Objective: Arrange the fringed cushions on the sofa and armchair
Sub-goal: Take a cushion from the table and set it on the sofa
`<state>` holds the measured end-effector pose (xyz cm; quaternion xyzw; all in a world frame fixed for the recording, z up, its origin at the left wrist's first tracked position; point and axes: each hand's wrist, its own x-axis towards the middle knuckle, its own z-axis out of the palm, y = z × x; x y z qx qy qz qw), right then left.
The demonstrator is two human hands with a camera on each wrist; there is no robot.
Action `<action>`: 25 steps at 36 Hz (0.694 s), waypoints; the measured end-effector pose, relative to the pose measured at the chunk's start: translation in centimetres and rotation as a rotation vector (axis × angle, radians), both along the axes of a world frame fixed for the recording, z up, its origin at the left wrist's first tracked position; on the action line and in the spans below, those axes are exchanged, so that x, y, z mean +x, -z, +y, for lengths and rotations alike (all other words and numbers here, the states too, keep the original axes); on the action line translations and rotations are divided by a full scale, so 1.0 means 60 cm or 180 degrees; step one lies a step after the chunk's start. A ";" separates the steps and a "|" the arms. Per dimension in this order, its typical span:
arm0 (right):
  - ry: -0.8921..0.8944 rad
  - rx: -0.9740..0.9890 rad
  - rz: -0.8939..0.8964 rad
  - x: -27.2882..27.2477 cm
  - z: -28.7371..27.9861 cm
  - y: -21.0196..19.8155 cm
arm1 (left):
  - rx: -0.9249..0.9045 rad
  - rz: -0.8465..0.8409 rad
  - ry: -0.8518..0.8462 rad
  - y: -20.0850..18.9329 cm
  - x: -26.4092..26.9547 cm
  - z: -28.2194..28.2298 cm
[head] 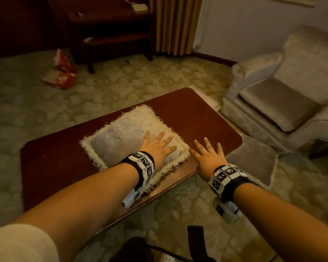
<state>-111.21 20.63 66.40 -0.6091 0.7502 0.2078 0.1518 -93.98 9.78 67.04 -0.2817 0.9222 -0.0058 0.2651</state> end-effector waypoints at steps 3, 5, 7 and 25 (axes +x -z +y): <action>-0.0208 0.0012 -0.0010 0.013 -0.063 0.011 | 0.0088 -0.0024 -0.0253 0.011 0.027 -0.040; -0.0317 0.0029 0.0000 0.024 -0.108 0.017 | 0.0145 -0.0009 -0.0412 0.022 0.046 -0.071; -0.0440 0.0035 0.0020 0.037 -0.154 0.026 | 0.0191 0.0002 -0.0548 0.034 0.064 -0.104; -0.0943 0.0380 0.0054 0.097 -0.479 0.086 | 0.0509 0.0198 -0.1634 0.097 0.181 -0.372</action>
